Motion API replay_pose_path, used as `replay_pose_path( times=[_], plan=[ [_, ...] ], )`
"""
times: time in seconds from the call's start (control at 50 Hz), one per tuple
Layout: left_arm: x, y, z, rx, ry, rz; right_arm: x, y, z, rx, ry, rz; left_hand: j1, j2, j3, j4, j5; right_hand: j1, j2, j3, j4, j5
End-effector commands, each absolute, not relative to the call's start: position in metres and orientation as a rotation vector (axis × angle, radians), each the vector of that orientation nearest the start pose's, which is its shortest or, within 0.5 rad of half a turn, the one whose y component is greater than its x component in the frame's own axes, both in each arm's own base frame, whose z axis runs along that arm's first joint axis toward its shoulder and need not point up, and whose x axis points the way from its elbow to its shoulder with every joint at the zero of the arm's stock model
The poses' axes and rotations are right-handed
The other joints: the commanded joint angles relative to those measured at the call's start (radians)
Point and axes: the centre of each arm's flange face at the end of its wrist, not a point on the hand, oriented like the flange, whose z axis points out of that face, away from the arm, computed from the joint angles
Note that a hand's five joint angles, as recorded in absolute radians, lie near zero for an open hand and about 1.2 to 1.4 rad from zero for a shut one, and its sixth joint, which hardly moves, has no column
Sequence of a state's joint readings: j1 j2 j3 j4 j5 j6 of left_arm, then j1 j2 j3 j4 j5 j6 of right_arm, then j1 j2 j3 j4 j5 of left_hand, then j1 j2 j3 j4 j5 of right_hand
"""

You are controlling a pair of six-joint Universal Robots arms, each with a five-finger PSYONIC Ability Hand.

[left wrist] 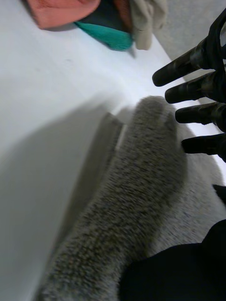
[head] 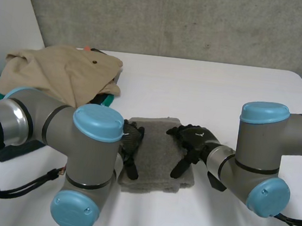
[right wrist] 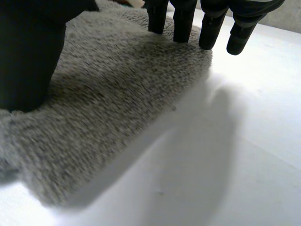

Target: Fold the laundry.

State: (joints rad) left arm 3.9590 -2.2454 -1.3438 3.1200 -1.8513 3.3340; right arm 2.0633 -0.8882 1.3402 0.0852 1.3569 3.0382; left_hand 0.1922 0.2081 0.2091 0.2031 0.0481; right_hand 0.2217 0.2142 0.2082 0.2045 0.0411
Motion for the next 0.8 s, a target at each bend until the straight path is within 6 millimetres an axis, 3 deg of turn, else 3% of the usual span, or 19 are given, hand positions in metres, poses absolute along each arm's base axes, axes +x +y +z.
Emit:
replay_pose_path(
  times=[0.02,0.08,0.16,0.28,0.36,0.52,0.6,0.8],
  plan=[
    [-0.335,-0.206,0.140,1.020,2.514,-1.713,0.299,-0.264,0.151,-0.916,2.307,-1.472,0.004,-0.012,-0.013,-0.007,-0.027,-0.047,-0.040,-0.034,-0.030,-0.041],
    [-0.336,-0.206,0.164,1.014,2.495,-1.812,0.292,-0.259,0.177,-0.889,2.258,-1.578,-0.002,-0.018,-0.019,-0.013,-0.033,-0.047,-0.040,-0.034,-0.030,-0.041],
    [-0.341,-0.207,0.194,1.058,2.480,-1.959,0.283,-0.244,0.188,-0.875,2.223,-1.640,-0.018,-0.034,-0.035,-0.029,-0.048,-0.047,-0.040,-0.034,-0.030,-0.041],
    [-0.344,-0.214,0.230,1.181,2.450,-2.164,0.270,-0.213,0.167,-0.873,2.278,-1.531,-0.018,-0.034,-0.035,-0.029,-0.048,-0.047,-0.040,-0.034,-0.030,-0.041],
    [-0.355,-0.208,0.248,1.430,2.439,-2.277,0.267,-0.202,0.152,-0.842,2.288,-1.487,-0.014,-0.030,-0.031,-0.025,-0.044,-0.047,-0.040,-0.034,-0.030,-0.041],
    [-0.369,-0.189,0.259,1.804,2.432,-2.321,0.278,-0.194,0.143,-0.818,2.202,-1.497,-0.005,-0.021,-0.022,-0.016,-0.036,-0.047,-0.040,-0.034,-0.030,-0.041],
    [-0.371,-0.187,0.262,1.834,2.425,-2.326,0.287,-0.192,0.127,-0.820,2.190,-1.443,-0.008,-0.024,-0.025,-0.019,-0.038,-0.047,-0.040,-0.034,-0.030,-0.041],
    [-0.381,-0.172,0.263,1.902,2.405,-2.334,0.306,-0.195,0.115,-0.875,2.136,-1.465,-0.008,-0.024,-0.025,-0.019,-0.038,-0.031,-0.024,-0.018,-0.014,-0.025]
  ],
)
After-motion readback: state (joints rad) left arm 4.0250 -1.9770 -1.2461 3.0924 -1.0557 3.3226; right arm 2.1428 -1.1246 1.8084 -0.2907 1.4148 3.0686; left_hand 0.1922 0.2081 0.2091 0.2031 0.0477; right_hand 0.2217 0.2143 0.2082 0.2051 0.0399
